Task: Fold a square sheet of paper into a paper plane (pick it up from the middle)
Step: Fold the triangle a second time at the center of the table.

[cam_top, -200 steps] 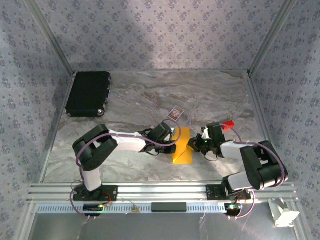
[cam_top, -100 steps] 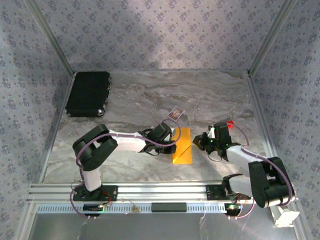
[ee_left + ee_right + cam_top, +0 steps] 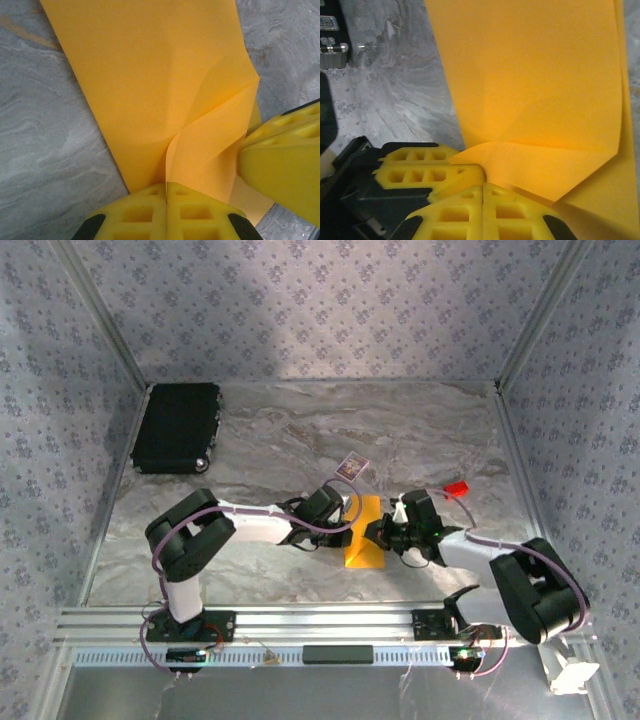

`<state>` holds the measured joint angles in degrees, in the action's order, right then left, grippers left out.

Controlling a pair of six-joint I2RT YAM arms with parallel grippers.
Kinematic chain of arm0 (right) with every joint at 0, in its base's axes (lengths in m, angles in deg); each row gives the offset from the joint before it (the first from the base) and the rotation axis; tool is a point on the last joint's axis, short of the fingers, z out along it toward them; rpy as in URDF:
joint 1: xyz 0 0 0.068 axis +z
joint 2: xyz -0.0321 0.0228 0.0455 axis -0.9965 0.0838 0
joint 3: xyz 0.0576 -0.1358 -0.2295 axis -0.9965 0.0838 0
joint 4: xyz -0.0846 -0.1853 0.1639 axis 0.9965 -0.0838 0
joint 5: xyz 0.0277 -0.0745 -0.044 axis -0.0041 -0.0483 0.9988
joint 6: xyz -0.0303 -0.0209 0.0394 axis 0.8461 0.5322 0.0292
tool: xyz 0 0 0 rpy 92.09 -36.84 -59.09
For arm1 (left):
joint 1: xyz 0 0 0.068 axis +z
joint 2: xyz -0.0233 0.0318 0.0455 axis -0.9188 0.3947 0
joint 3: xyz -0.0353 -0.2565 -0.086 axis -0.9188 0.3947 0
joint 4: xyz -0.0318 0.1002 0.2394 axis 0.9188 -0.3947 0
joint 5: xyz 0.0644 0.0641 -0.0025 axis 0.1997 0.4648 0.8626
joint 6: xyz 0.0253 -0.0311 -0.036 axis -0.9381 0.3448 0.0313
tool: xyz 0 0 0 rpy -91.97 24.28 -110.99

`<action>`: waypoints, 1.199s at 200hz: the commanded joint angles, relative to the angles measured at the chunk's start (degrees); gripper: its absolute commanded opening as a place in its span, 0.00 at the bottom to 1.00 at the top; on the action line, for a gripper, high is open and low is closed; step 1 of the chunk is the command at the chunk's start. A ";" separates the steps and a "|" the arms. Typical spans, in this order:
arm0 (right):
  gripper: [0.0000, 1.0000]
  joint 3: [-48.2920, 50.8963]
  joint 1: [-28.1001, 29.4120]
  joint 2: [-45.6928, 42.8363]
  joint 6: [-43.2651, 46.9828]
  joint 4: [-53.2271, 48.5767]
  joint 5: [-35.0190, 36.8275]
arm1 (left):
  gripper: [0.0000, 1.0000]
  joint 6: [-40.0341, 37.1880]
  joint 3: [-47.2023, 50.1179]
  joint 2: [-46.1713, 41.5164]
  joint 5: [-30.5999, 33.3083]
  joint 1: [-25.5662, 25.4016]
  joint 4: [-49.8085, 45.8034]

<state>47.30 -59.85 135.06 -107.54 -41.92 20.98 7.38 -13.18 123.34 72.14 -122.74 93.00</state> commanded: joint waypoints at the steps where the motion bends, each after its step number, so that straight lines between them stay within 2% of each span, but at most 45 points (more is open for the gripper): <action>1: 0.03 -0.51 0.48 2.31 -1.25 3.70 -0.76 | 0.00 -0.53 1.41 0.26 0.94 0.43 -4.14; 74: 0.01 3.27 -0.49 5.71 0.83 1.25 3.98 | 0.01 -0.88 1.10 -1.08 1.03 0.68 -3.76; 97: 0.01 2.97 -0.50 5.33 0.63 1.26 4.15 | 0.11 -0.95 0.40 -3.05 1.50 1.10 -4.43; 111: 0.00 2.74 -0.56 5.09 0.60 0.95 4.31 | 0.25 -0.77 0.20 -4.77 2.94 1.31 -5.72; 137: 0.00 2.63 -0.47 4.84 0.20 0.95 4.41 | 0.34 -0.61 0.83 -8.89 4.45 1.41 -7.21; 149: 0.00 2.71 -0.46 4.84 -0.01 0.94 4.60 | 0.33 -0.99 1.32 -10.44 3.99 1.41 -7.30; 168: 0.00 2.66 -0.47 4.84 -0.39 1.12 4.50 | 0.24 -2.23 1.45 -11.68 0.79 1.41 -6.75; 193: 0.00 2.46 -0.32 4.67 -0.81 1.12 4.57 | 0.13 -3.28 0.26 -10.29 -8.44 1.19 -5.43; 219: 0.00 2.48 -0.32 4.53 -1.10 1.39 4.65 | 0.12 -3.91 -2.48 -6.69 -15.95 -0.02 -4.55; 240: 0.00 2.37 -0.31 4.53 -1.05 1.39 4.54 | 0.12 -6.06 -6.35 -2.73 -18.69 -1.34 -7.33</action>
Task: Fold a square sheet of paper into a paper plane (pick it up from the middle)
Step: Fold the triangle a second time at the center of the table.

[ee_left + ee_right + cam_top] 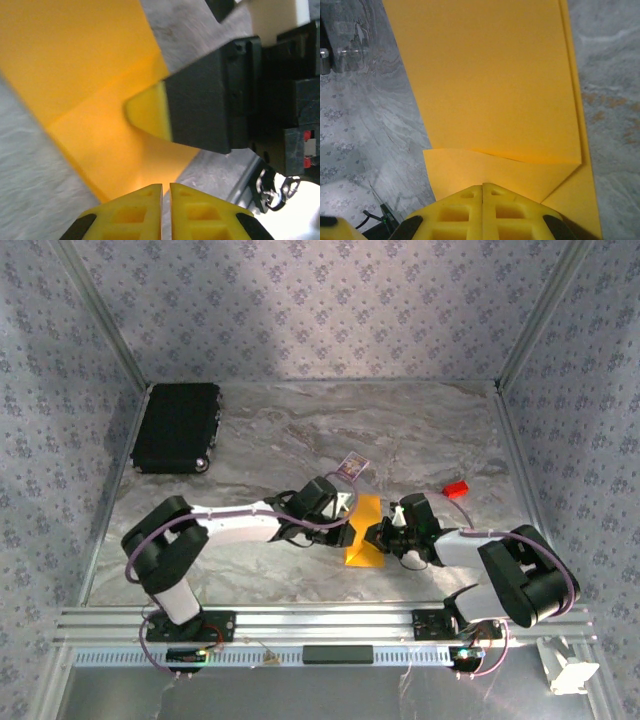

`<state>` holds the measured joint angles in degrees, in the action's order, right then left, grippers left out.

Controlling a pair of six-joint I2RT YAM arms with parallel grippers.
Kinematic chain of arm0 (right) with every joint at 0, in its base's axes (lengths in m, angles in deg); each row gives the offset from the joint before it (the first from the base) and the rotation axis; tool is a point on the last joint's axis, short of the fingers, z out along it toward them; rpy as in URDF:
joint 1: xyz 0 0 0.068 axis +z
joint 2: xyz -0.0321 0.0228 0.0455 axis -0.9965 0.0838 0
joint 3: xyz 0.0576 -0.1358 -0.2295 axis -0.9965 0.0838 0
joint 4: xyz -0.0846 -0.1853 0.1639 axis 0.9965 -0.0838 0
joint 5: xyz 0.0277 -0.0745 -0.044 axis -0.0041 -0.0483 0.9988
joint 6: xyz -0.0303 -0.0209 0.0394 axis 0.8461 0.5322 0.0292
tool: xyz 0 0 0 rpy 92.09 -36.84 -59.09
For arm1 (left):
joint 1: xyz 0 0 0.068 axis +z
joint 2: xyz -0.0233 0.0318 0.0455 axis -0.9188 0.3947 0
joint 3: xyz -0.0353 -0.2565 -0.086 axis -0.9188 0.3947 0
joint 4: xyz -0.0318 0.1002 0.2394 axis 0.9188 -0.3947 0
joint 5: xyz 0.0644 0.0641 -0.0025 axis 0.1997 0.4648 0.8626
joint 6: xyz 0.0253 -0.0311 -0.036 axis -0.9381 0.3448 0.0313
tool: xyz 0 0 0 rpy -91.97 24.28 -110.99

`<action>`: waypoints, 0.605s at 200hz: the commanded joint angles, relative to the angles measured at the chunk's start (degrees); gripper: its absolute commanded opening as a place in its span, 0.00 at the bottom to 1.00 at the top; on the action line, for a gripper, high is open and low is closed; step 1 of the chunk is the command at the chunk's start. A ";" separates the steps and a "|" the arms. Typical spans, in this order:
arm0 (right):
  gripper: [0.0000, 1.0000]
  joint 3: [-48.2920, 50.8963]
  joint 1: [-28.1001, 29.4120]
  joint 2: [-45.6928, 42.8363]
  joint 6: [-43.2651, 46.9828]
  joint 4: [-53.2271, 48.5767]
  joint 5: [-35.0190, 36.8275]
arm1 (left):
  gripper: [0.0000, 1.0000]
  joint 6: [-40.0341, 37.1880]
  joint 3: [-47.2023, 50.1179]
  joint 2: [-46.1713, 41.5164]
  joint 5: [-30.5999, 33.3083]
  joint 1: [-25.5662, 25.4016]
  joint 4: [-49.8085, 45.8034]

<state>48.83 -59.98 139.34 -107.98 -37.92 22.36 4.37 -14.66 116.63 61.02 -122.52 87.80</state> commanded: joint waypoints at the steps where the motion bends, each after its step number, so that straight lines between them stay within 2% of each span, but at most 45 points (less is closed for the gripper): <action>1: 0.00 0.81 -0.17 0.28 -0.65 -2.57 3.15 | 0.12 -3.10 -4.99 4.20 -7.59 -1.59 -2.29; 28: 0.00 0.78 -0.18 0.37 -0.68 -2.85 3.25 | 0.12 -3.69 -7.48 7.73 -8.63 -2.50 -4.13; 121: 0.00 0.59 -0.28 0.39 -0.54 -3.05 2.95 | 0.13 -5.25 -8.85 11.76 -4.36 -2.51 -9.01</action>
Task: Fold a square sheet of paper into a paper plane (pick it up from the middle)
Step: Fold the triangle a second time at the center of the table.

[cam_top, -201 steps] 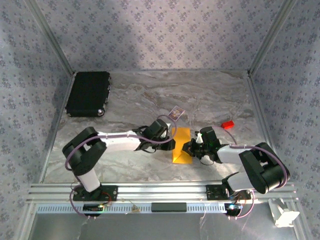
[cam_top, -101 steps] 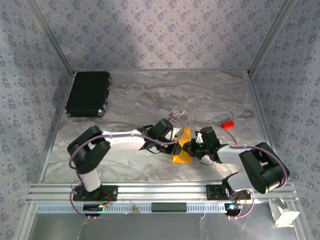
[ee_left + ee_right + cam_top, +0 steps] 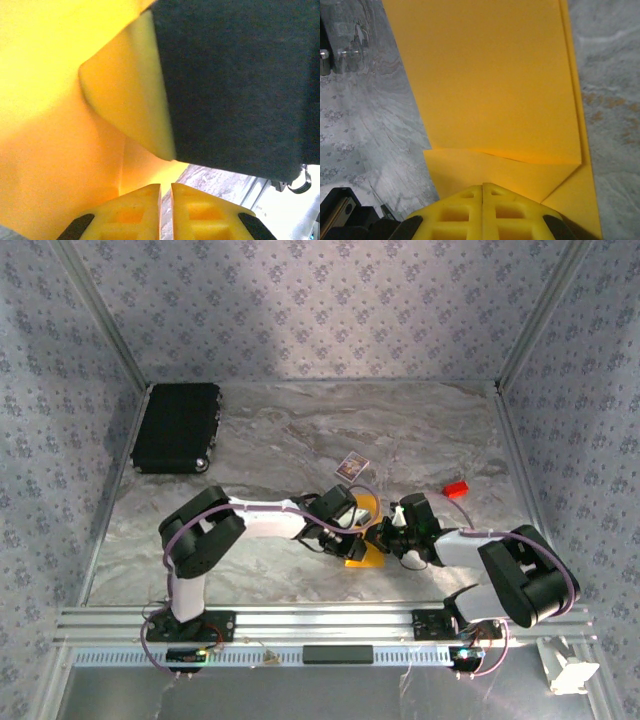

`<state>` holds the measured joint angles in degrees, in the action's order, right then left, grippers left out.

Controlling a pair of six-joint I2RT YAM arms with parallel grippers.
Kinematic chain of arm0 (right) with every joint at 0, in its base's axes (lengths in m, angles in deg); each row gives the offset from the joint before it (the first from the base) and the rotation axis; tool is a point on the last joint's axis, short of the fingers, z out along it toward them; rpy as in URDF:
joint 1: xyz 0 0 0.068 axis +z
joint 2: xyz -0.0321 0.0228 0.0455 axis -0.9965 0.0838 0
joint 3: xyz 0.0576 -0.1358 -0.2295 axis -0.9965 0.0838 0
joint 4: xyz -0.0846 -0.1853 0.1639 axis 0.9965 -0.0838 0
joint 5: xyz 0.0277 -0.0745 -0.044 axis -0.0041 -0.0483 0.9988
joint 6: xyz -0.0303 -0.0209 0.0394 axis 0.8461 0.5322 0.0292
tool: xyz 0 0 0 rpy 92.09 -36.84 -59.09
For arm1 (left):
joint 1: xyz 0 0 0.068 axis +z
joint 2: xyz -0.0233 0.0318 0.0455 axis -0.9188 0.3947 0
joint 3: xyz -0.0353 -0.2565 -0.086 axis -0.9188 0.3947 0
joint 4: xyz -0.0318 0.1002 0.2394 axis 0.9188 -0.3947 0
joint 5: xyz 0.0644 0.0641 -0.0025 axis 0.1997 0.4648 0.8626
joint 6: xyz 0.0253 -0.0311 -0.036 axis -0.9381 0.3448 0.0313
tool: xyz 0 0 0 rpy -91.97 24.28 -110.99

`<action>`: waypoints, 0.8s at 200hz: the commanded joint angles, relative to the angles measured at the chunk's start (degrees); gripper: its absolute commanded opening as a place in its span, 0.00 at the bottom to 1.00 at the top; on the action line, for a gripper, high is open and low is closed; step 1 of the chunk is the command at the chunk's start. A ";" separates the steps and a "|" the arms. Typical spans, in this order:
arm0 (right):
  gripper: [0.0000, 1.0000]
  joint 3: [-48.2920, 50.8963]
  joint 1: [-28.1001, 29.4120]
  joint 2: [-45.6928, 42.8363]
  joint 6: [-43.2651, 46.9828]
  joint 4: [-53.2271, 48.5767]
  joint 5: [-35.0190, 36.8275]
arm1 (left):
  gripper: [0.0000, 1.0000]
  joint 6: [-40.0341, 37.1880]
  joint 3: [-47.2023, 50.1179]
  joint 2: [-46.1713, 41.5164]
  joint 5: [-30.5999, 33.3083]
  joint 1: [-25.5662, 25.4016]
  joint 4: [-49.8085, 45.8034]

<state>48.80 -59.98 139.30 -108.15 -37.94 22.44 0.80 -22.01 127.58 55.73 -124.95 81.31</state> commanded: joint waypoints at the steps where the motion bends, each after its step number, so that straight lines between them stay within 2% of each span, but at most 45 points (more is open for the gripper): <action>1: 0.00 0.58 -0.27 0.40 -0.40 -3.03 2.91 | 0.13 -1.74 -1.53 0.78 1.02 -0.08 -2.58; 71: 0.00 0.48 -0.34 0.47 0.20 -3.91 3.03 | 0.13 -2.54 1.12 -0.46 2.49 -0.08 -3.70; 160: 0.00 0.25 -1.08 1.24 0.83 -4.35 2.77 | 0.13 0.13 8.82 -4.62 1.54 0.05 -0.13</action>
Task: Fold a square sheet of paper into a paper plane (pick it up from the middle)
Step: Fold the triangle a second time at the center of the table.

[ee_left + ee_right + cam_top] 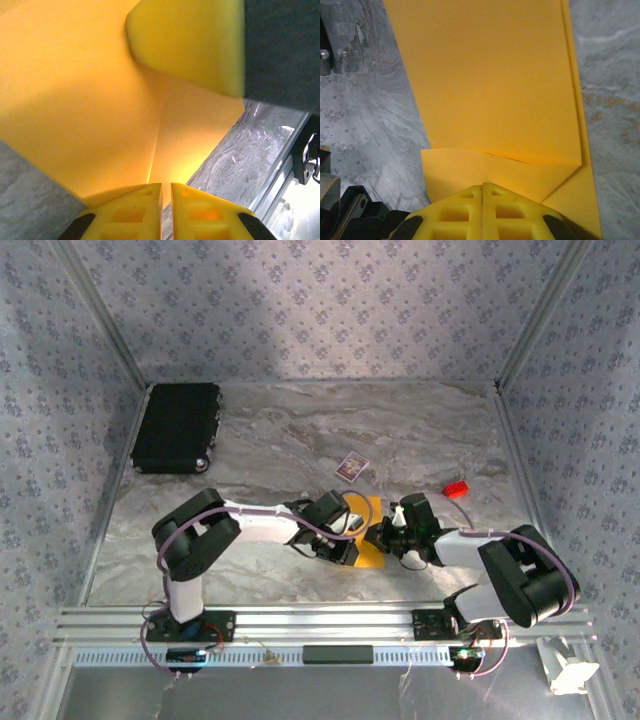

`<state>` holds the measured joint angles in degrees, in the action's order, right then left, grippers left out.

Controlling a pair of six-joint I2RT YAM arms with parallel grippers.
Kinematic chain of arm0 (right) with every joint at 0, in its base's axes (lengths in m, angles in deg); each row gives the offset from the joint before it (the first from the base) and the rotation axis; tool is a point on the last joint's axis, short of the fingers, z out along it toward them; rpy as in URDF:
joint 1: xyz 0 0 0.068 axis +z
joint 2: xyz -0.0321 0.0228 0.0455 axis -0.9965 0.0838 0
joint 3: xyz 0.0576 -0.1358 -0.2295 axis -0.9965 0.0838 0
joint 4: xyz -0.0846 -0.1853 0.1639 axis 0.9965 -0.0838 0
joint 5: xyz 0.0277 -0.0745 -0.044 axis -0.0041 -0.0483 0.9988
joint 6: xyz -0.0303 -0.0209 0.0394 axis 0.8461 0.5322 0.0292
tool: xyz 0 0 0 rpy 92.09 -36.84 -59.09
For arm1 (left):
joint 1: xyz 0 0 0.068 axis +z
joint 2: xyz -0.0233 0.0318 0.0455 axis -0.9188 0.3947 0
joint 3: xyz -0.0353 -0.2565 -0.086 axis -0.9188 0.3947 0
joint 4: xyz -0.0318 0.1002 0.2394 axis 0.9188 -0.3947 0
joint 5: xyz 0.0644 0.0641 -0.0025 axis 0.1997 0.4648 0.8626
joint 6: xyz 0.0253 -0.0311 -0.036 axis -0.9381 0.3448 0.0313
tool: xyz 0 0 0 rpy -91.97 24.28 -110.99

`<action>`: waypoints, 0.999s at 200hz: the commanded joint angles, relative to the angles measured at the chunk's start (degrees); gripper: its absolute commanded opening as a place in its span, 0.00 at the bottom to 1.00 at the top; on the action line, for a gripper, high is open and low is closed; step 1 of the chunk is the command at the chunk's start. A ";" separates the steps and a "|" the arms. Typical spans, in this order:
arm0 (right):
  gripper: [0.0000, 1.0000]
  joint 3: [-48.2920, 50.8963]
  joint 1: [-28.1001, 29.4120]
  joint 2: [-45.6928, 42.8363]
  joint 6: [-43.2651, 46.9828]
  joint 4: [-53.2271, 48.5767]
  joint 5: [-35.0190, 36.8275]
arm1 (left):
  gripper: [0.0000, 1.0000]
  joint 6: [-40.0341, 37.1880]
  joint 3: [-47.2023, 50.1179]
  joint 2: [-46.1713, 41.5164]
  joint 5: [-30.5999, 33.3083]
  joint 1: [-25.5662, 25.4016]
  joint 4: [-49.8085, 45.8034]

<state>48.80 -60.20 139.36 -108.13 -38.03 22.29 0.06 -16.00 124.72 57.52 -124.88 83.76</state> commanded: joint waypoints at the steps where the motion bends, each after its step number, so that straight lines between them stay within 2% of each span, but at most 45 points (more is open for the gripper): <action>1: 0.00 0.26 -0.84 1.17 0.80 -4.26 2.88 | 0.13 0.97 2.90 -1.84 -0.25 -0.03 -2.56; 51: 0.00 0.12 -0.92 1.12 0.79 -4.26 2.67 | 0.12 3.03 7.25 -5.22 -1.24 0.03 0.93; 104: 0.00 -0.17 -0.97 0.64 0.70 -4.35 2.30 | 0.13 3.94 6.41 -11.75 -1.11 1.84 6.42; 200: 0.00 -0.56 -0.87 0.20 0.60 -4.44 2.06 | 0.13 2.36 -1.47 0.06 -2.65 2.90 6.10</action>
<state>48.56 -60.68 139.34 -108.11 -38.55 22.16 3.47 -15.89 123.45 55.77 -121.87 89.88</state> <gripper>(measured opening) 0.051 0.126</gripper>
